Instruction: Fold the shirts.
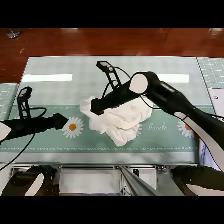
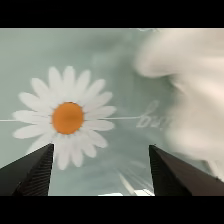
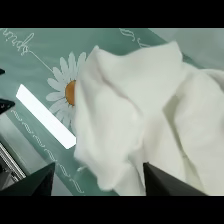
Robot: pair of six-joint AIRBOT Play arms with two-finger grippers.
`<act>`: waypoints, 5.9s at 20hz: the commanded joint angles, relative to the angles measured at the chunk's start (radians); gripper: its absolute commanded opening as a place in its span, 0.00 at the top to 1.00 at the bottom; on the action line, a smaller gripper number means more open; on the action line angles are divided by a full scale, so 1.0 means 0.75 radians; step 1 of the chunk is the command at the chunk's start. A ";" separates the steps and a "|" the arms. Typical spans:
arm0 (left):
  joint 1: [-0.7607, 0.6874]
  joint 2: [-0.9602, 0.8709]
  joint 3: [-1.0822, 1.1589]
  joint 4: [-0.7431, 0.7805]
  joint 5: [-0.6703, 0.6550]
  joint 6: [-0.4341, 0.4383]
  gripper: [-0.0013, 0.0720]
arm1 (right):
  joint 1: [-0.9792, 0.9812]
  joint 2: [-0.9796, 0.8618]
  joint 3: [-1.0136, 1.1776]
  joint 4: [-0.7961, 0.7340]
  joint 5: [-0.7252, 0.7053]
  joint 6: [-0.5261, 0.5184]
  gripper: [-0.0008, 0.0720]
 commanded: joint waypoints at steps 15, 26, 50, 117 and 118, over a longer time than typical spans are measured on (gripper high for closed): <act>0.249 -0.777 -0.052 -0.752 -0.093 0.622 0.03 | -1.201 0.857 -1.148 0.031 0.318 -0.123 0.13; 0.086 -0.941 0.147 -0.751 -0.089 0.702 0.95 | -0.564 0.658 -1.276 0.328 -0.097 -0.006 0.14; 0.243 -0.382 1.687 -0.929 -0.027 0.549 0.96 | -0.671 0.458 1.132 -0.191 0.595 0.005 0.95; 0.461 -0.574 -0.303 -0.775 0.148 0.622 0.03 | -1.515 0.579 -1.013 0.336 0.210 -0.454 0.14; 0.426 -0.574 -0.299 -0.776 0.146 0.622 0.03 | -1.529 0.579 -1.012 0.330 0.185 -0.426 0.14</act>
